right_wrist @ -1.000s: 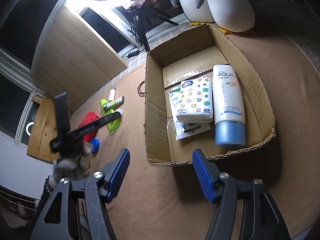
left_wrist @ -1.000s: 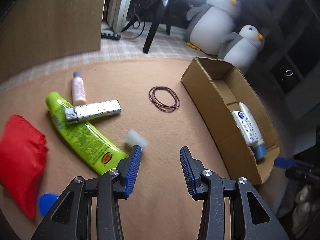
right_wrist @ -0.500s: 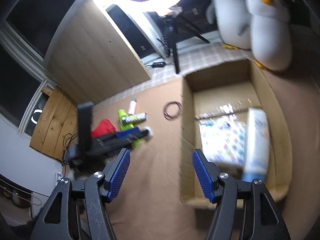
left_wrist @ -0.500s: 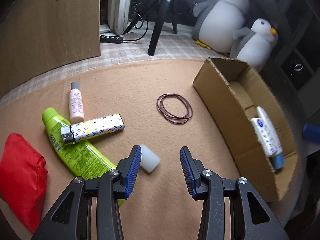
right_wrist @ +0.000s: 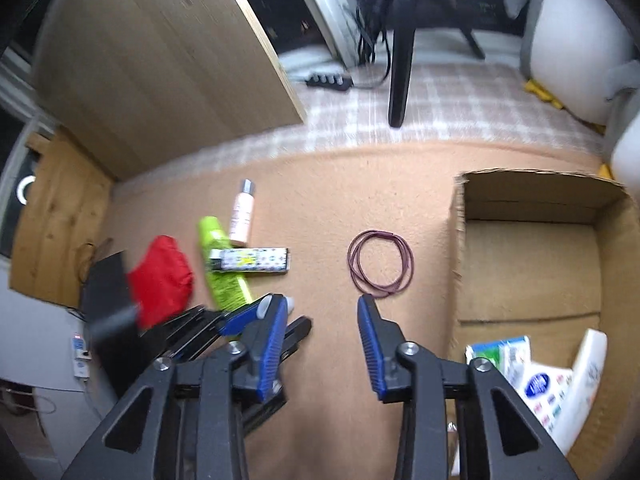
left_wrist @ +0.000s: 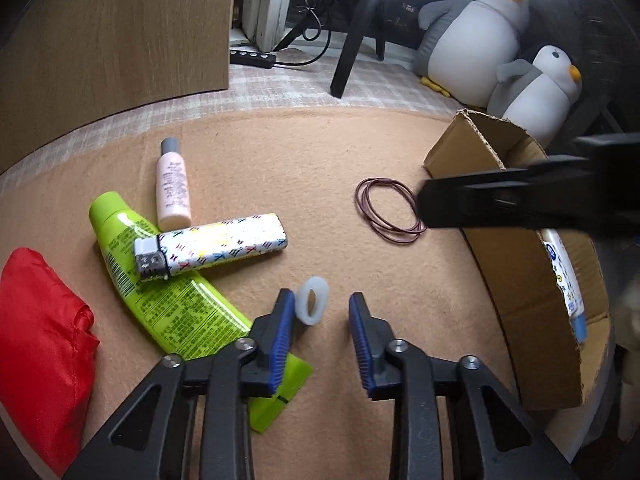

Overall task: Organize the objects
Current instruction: 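Grasp the small white cap with the left gripper and lift it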

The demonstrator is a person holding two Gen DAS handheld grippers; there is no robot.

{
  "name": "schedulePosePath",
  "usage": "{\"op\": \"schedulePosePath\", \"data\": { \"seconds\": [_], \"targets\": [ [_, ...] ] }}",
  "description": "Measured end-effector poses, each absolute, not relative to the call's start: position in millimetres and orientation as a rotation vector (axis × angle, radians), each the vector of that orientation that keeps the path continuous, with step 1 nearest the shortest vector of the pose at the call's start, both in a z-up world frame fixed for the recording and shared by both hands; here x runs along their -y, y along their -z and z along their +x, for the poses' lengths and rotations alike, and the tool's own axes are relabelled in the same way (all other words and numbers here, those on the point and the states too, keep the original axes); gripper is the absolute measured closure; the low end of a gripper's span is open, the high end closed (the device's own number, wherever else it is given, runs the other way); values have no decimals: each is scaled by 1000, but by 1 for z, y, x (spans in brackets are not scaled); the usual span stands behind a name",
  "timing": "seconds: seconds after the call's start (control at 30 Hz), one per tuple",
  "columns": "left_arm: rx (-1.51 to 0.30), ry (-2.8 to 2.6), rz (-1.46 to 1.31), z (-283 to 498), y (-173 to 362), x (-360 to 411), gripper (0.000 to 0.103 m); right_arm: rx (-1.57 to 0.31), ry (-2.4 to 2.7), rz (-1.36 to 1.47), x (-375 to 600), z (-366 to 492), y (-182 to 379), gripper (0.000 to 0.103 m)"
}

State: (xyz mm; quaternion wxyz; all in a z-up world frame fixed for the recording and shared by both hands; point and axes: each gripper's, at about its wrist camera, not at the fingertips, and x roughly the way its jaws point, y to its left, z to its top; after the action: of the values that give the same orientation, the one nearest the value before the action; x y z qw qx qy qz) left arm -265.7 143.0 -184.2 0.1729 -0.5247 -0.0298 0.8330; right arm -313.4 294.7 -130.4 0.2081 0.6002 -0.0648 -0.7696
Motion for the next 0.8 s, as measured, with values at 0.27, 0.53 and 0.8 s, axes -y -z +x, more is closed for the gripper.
{"op": "schedulePosePath", "data": {
  "seconds": [0.27,0.53,0.8],
  "targets": [
    [122,-2346,-1476,-262,182,-134,84,60,2177,1805,-270,-341,165,77],
    [149,-2337,-1461,-264,182,-133,84,-54,2193,1871,-260,-350,186,77],
    [146,-2351,-1467,-268,183,-133,93,-170,2210,1831,-259,-340,187,98]
  ]
}}
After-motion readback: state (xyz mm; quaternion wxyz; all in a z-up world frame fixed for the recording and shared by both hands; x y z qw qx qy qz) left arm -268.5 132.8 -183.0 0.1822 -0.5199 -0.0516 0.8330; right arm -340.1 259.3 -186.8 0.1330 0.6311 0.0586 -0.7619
